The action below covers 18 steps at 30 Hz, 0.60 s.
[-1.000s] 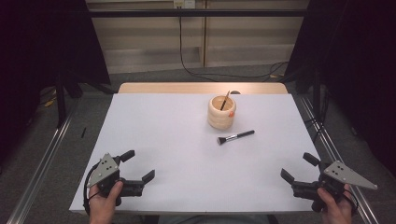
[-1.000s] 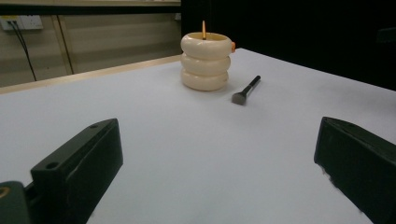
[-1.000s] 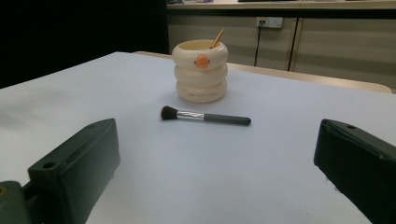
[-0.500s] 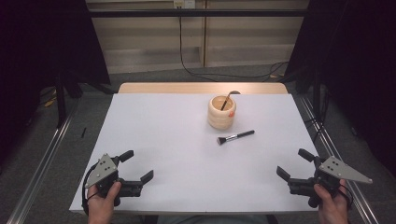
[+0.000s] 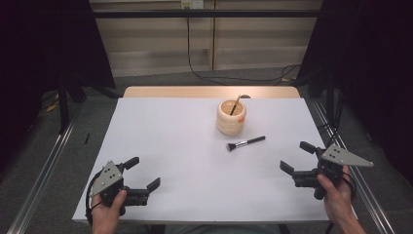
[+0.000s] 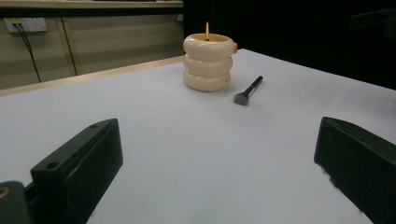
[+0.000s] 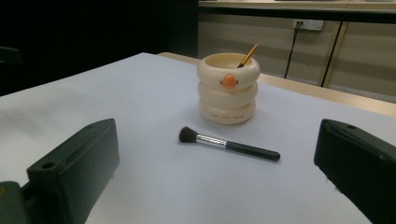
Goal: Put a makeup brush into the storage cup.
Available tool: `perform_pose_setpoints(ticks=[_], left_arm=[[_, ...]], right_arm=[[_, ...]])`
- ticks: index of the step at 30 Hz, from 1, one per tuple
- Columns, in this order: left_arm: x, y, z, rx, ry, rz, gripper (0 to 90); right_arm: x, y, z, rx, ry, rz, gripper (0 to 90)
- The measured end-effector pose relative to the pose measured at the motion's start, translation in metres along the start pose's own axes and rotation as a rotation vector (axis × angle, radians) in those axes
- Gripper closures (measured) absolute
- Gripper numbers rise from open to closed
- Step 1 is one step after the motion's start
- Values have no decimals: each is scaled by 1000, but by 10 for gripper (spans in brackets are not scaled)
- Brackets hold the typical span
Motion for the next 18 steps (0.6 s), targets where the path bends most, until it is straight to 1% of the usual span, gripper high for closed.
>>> perform_pose_setpoints(ticks=[2, 5, 9, 13, 15, 18], left_arm=[[0, 0, 0, 1, -1, -2, 12], [1, 0, 1, 3, 0, -3, 12], [0, 2, 1, -3, -4, 0, 13], [1, 2, 1, -7, 0, -6, 13], [2, 1, 2, -6, -2, -9, 13], [1, 1, 2, -4, -10, -11, 12]], right_arm=[[1, 5, 1, 11, 4, 6, 0], [4, 11, 1, 13, -19, 8, 0], [10, 18, -1, 17, -37, 17, 1], [18, 27, -4, 50, -25, 23, 6], [22, 32, -5, 46, -24, 9, 0], [26, 39, -8, 26, -30, 4, 0]])
Point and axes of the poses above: each handheld gripper's, and its own axes: y roughly forward along the jaws, x roughly out of its top, z roughly to its left, the point moved 5 cm from there along y, roughly forward along the jaws, and after that the axes turned 2 degrees about -x, right-handed, at the moved point
